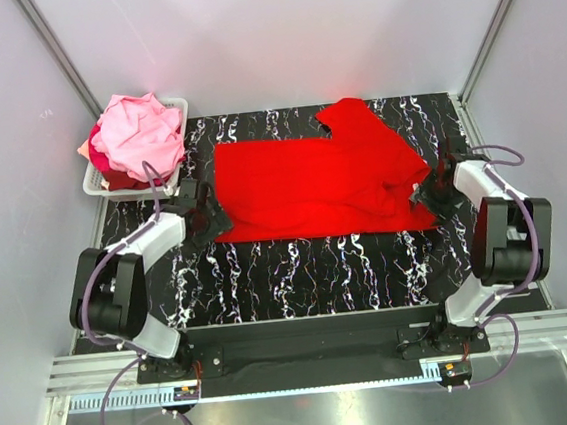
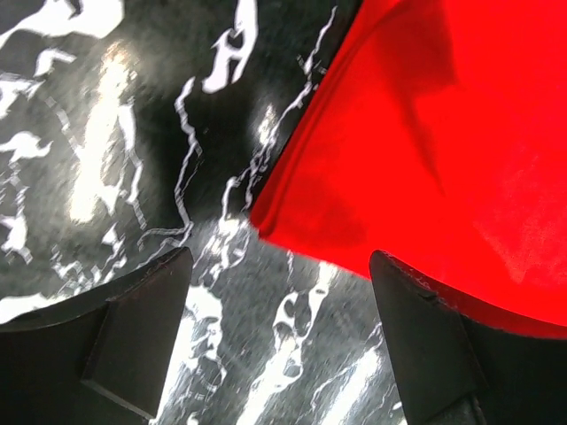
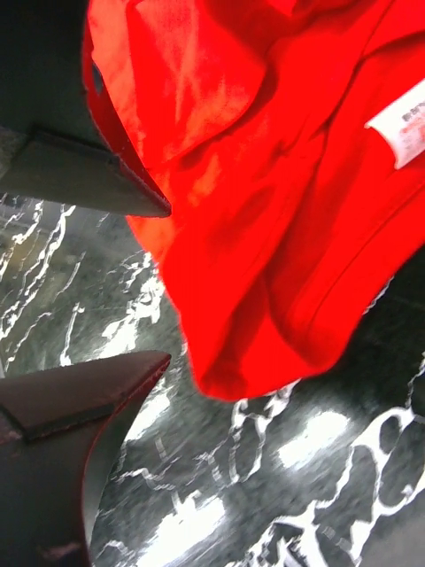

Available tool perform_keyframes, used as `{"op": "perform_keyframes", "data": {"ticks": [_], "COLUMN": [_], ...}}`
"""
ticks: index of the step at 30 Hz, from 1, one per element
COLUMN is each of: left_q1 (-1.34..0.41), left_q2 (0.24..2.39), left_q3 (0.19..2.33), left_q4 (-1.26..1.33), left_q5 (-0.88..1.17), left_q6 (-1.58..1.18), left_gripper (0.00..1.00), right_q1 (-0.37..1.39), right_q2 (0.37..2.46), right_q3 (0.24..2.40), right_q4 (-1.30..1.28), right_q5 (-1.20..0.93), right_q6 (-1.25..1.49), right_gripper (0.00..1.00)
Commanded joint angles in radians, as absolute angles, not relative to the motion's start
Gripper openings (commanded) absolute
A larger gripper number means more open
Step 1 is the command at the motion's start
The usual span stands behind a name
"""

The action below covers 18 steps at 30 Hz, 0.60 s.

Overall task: Fold and stack the t-shirts
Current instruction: Fold the tshirt

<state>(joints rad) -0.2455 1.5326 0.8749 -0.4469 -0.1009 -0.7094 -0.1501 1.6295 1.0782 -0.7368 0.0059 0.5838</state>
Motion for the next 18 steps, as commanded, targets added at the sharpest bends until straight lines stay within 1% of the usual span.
{"op": "perform_keyframes", "data": {"ticks": [1, 3, 4, 5, 6, 7, 8, 9, 10, 11, 14, 15, 18], "left_q1": [-0.244, -0.244, -0.244, -0.244, -0.244, -0.244, -0.244, -0.244, -0.244, -0.244, -0.244, -0.244, -0.245], "left_q2": [1.561, 1.589, 1.606, 1.612, 1.615, 1.618, 1.620, 1.617, 1.614, 1.600, 1.540, 1.522, 1.424], "left_q3": [0.876, 0.876, 0.874, 0.868, 0.865, 0.862, 0.861, 0.862, 0.865, 0.868, 0.867, 0.864, 0.821], "left_q4": [-0.347, -0.333, -0.325, -0.318, -0.307, -0.302, -0.299, -0.301, -0.308, -0.317, -0.385, -0.434, -0.498], "left_q5": [-0.081, -0.078, -0.071, -0.064, -0.060, -0.055, -0.052, -0.052, -0.052, -0.054, -0.095, -0.109, -0.126], "left_q6": [-0.724, -0.729, -0.729, -0.730, -0.733, -0.735, -0.732, -0.729, -0.727, -0.726, -0.738, -0.742, -0.767], "left_gripper": [0.86, 0.78, 0.74, 0.67, 0.55, 0.47, 0.35, 0.07, 0.00, 0.00, 0.00, 0.00, 0.00], "right_q1": [-0.163, -0.170, -0.173, -0.175, -0.176, -0.179, -0.181, -0.184, -0.192, -0.201, -0.235, -0.245, -0.287], "right_q2": [1.683, 1.707, 1.715, 1.718, 1.723, 1.723, 1.724, 1.726, 1.727, 1.729, 1.717, 1.698, 1.640], "right_q3": [1.097, 1.089, 1.080, 1.075, 1.068, 1.062, 1.046, 1.040, 1.035, 1.025, 1.011, 1.005, 0.986], "right_q4": [-0.677, -0.658, -0.654, -0.649, -0.640, -0.635, -0.624, -0.623, -0.620, -0.617, -0.617, -0.621, -0.646], "right_q5": [-0.025, -0.037, -0.040, -0.043, -0.046, -0.046, -0.045, -0.046, -0.048, -0.063, -0.080, -0.084, -0.068], "right_q6": [0.568, 0.563, 0.564, 0.563, 0.561, 0.560, 0.558, 0.557, 0.554, 0.552, 0.546, 0.545, 0.537], "right_gripper": [0.66, 0.62, 0.58, 0.56, 0.55, 0.52, 0.45, 0.40, 0.34, 0.23, 0.05, 0.01, 0.00]}}
